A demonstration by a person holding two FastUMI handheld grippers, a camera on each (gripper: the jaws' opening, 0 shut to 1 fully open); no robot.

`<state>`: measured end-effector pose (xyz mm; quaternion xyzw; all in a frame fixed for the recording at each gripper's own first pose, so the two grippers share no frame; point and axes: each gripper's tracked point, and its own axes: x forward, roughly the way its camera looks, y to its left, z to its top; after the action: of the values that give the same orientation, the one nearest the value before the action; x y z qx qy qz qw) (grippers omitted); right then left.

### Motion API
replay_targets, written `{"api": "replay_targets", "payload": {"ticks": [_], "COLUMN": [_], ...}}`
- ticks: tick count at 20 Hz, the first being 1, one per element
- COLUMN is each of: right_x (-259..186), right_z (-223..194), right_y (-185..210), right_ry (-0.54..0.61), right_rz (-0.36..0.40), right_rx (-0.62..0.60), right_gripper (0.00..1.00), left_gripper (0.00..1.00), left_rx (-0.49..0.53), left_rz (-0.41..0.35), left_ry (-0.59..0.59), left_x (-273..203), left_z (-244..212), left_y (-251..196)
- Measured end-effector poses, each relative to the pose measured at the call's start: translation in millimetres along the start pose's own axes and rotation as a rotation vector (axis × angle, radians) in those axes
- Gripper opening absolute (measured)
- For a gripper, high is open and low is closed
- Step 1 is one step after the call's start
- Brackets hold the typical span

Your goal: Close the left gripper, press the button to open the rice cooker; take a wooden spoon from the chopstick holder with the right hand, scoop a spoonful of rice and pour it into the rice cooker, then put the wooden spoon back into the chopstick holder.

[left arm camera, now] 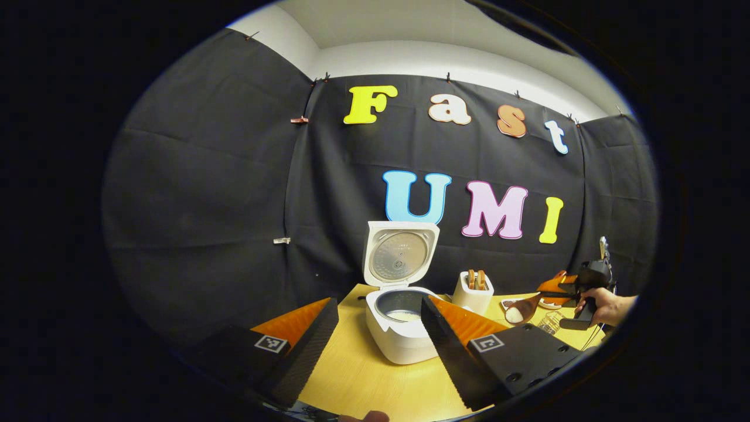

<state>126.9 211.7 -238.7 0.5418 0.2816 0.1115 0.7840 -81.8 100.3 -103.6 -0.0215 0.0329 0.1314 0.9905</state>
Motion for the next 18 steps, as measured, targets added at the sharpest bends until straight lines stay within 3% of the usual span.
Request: {"api": "replay_targets", "payload": {"ticks": [6, 12, 15, 18], "right_x": [17.0, 74.1, 109.7, 138.7], "right_z": [1.0, -55.4, -94.1, -136.8], "right_y": [81.2, 157.4, 179.4, 199.3], "right_ry": [-0.016, 0.049, 0.077, 0.105], "right_rz": [0.081, 0.159, 0.171, 0.199], "right_rx": [0.02, 0.01, -0.07, -0.234], "right_gripper": [0.23, 0.22, 0.23, 0.22], "left_gripper": [0.97, 0.97, 0.98, 0.96], "left_rx": [-0.048, -0.042, -0.052, -0.061], "left_rz": [-0.023, 0.02, 0.051, 0.072], "left_ry": [0.012, 0.023, 0.032, 0.046], "left_x": [7.7, 4.1, 1.6, -0.7], "left_z": [-15.2, -19.9, -22.2, -28.5], "left_y": [-6.3, 15.7, 29.6, 40.5]}}
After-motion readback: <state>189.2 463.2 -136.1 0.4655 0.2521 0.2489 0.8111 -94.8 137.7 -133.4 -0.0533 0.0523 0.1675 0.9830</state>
